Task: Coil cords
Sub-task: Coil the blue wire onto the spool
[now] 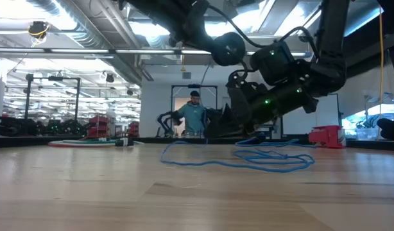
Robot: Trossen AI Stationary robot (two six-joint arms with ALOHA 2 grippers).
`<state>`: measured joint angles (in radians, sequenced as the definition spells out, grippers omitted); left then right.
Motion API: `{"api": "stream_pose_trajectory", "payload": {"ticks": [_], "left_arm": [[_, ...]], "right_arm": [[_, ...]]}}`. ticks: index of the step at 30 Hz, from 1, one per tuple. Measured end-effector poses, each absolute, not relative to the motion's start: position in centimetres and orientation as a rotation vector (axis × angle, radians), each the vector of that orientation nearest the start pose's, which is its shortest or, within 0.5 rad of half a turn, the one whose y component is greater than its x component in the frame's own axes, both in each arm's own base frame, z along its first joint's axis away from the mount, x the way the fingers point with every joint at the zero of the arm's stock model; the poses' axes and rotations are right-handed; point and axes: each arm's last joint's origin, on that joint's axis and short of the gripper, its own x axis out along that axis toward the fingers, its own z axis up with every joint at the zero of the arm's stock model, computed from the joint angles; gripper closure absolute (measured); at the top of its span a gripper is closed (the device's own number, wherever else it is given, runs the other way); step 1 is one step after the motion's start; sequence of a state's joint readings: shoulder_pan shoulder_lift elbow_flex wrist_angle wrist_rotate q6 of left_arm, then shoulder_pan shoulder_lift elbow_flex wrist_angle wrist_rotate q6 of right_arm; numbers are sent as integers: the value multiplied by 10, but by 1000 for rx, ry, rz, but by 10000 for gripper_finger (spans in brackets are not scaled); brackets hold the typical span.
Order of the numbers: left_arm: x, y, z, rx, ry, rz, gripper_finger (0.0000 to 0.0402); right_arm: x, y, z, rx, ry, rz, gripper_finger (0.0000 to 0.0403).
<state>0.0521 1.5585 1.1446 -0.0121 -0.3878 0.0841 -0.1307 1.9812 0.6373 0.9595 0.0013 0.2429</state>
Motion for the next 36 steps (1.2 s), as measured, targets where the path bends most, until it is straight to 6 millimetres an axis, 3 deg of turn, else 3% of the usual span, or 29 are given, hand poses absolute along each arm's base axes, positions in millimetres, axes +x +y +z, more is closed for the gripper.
{"api": "stream_pose_trajectory", "payload": {"ticks": [5, 10, 14, 17, 20, 24, 36], "left_arm": [[350, 29, 285, 153, 437, 416, 402], [350, 29, 285, 154, 439, 415, 402], [350, 29, 284, 155, 447, 415, 402], [350, 29, 283, 157, 457, 413, 402], [349, 25, 282, 168, 471, 401, 402], [348, 21, 284, 187, 477, 386, 402], [327, 19, 284, 204, 624, 474, 402]], "right_arm": [[334, -44, 89, 265, 358, -170, 291], [336, -44, 86, 260, 369, -187, 286], [335, -45, 84, 238, 384, -198, 310], [334, -46, 84, 190, 383, -233, 355], [327, -46, 85, 154, 392, -255, 394], [314, -47, 87, 100, 403, -327, 390], [269, -56, 124, 23, 318, -450, 398]]}}
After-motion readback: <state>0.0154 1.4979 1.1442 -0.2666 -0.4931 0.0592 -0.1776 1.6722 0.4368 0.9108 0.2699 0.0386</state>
